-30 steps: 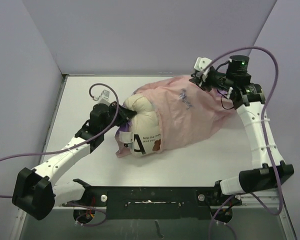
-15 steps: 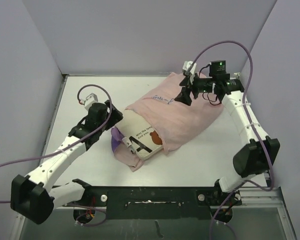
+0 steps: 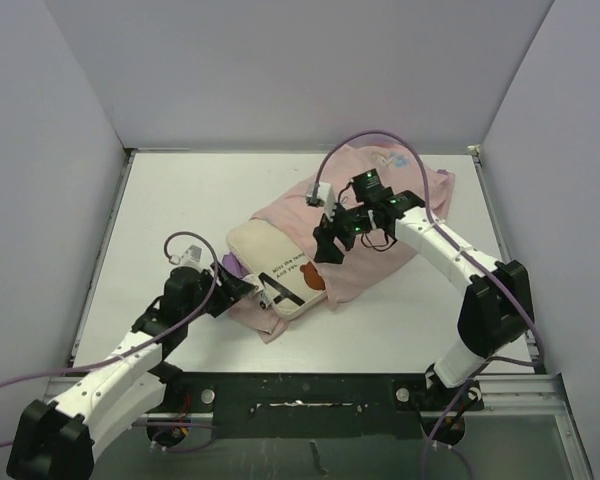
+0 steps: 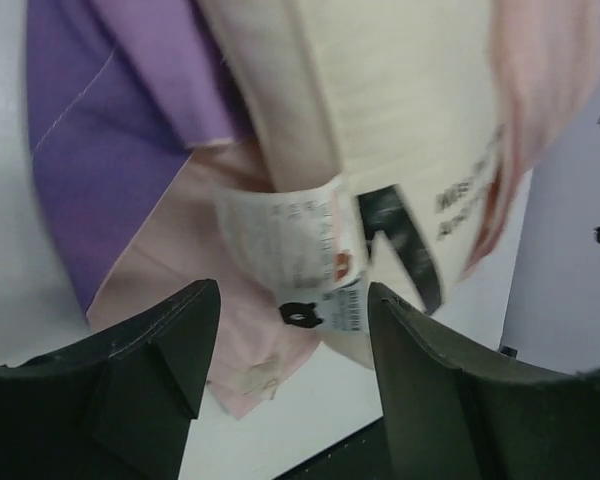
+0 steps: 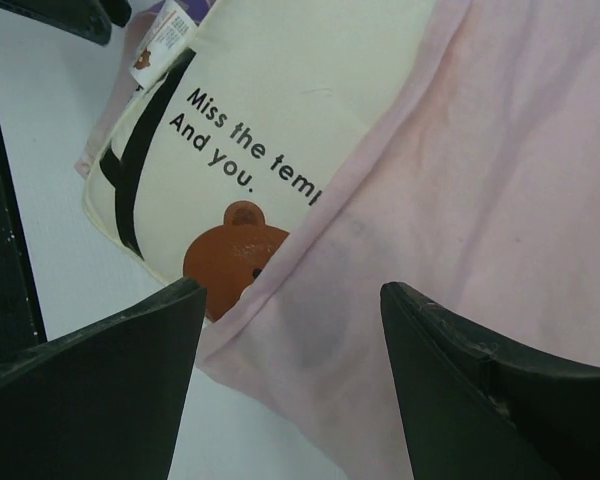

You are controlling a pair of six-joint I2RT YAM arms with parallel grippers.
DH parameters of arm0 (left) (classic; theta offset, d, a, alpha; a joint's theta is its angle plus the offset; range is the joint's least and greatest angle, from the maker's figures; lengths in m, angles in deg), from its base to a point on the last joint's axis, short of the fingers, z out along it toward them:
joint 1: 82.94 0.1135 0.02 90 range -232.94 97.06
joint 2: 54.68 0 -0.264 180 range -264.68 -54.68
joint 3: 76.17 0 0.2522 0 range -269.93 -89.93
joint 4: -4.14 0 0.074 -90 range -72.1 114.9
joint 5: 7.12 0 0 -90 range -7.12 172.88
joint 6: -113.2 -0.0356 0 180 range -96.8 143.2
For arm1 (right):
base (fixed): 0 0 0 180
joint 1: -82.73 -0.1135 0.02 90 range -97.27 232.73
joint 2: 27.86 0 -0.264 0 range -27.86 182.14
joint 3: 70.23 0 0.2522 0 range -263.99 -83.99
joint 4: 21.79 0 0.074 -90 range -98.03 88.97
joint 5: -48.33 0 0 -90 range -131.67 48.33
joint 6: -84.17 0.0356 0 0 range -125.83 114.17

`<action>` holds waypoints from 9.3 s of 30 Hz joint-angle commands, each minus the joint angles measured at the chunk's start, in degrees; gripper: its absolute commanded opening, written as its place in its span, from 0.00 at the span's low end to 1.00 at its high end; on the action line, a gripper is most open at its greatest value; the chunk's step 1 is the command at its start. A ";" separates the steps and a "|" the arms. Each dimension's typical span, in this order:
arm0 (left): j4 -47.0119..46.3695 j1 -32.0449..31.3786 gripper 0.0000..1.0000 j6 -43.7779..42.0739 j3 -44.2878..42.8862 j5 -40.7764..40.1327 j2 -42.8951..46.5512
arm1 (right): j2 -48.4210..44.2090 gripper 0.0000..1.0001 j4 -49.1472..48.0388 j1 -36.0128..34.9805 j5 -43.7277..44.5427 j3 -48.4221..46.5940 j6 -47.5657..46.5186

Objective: Put the pillow into the pillowcase

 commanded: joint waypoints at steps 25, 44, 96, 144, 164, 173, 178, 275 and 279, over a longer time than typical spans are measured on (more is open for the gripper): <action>-44.81 -5.37 0.09 -2.76 -7.40 11.24 -35.52 | 6.89 0.00 16.07 -12.57 -8.45 -19.71 -8.59; -60.80 -9.42 0.46 2.13 4.08 3.60 -36.98 | 9.85 0.01 17.82 -3.35 -10.31 -9.72 -7.28; -58.95 5.98 0.07 16.18 -15.92 25.69 -60.03 | 20.41 0.00 4.95 -7.92 -29.85 -36.10 11.90; -2.79 -4.13 0.64 -12.55 -33.15 -4.11 -53.46 | 4.46 0.98 -4.31 -10.34 18.37 1.61 -3.39; 15.47 21.46 0.00 -27.49 -33.33 12.43 -38.08 | 5.55 0.03 -8.23 0.02 38.94 -0.66 -0.17; 18.32 22.47 0.40 -24.92 -35.03 11.72 -37.42 | 6.07 0.48 12.77 0.86 -0.65 -10.93 -11.61; 10.89 22.49 0.65 -21.05 -29.77 10.72 -24.90 | 6.69 0.83 11.67 0.46 -1.91 -18.37 -12.53; 21.83 -13.07 0.00 16.34 -36.36 -29.28 -41.45 | 10.47 0.00 -2.86 0.64 14.91 -12.60 9.78; 19.16 -12.73 0.00 17.43 -31.93 -27.54 -38.35 | 10.62 0.00 -2.07 -1.09 9.78 -10.20 10.56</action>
